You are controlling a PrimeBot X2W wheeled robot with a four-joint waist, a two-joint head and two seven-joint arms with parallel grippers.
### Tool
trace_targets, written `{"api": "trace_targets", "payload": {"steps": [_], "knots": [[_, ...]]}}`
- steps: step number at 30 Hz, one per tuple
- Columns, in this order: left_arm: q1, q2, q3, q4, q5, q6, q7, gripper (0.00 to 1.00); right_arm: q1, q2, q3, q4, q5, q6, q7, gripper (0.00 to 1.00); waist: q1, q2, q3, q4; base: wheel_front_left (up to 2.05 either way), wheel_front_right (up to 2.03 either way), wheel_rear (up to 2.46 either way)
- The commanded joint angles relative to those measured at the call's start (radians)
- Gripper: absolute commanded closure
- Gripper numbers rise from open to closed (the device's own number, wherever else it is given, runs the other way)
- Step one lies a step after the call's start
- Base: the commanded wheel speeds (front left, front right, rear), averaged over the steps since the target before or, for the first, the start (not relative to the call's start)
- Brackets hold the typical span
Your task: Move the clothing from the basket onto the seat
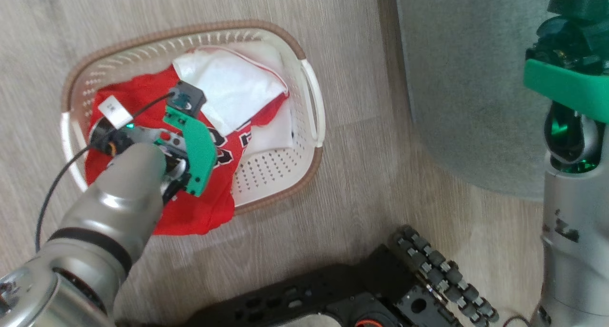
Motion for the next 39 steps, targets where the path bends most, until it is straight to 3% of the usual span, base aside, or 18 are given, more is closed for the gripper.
{"api": "trace_targets", "payload": {"steps": [1,10,23,32,34,39], "knots": [[0.031,0.001,0.002,-0.024,-0.013,-0.006,-0.018,1.00,0.027,0.013,0.008,-0.028,0.003,0.000,-0.006,0.00,0.0000,0.0000,-0.034,0.009,0.00,0.00,0.00],[0.086,-0.017,-0.056,-0.119,-0.100,-0.006,-0.164,1.00,0.106,0.009,-0.005,0.022,-0.025,0.000,-0.006,0.00,0.0000,0.0000,-0.241,0.058,0.00,0.00,0.00],[0.157,-0.031,-0.104,-0.210,-0.203,-0.006,-0.292,1.00,0.275,-0.049,-0.009,0.094,-0.003,0.000,-0.006,0.00,0.0000,0.0000,-0.496,0.133,0.00,0.00,0.00],[0.187,-0.024,-0.070,-0.267,-0.231,0.013,-0.405,1.00,0.373,-0.068,-0.010,0.108,0.016,0.000,0.008,0.00,0.0000,0.0000,-0.636,0.172,0.00,0.00,0.00],[0.193,-0.017,-0.053,-0.293,-0.233,0.028,-0.419,0.00,0.392,-0.070,-0.008,0.109,0.020,0.000,0.012,0.00,0.0000,0.0000,-0.660,0.179,0.00,0.00,0.00],[0.220,0.019,-0.014,-0.390,-0.221,0.071,-0.436,0.00,0.436,-0.076,-0.008,0.114,0.030,0.000,0.022,0.00,0.0000,0.0000,-0.718,0.195,0.00,0.00,0.00]]}}
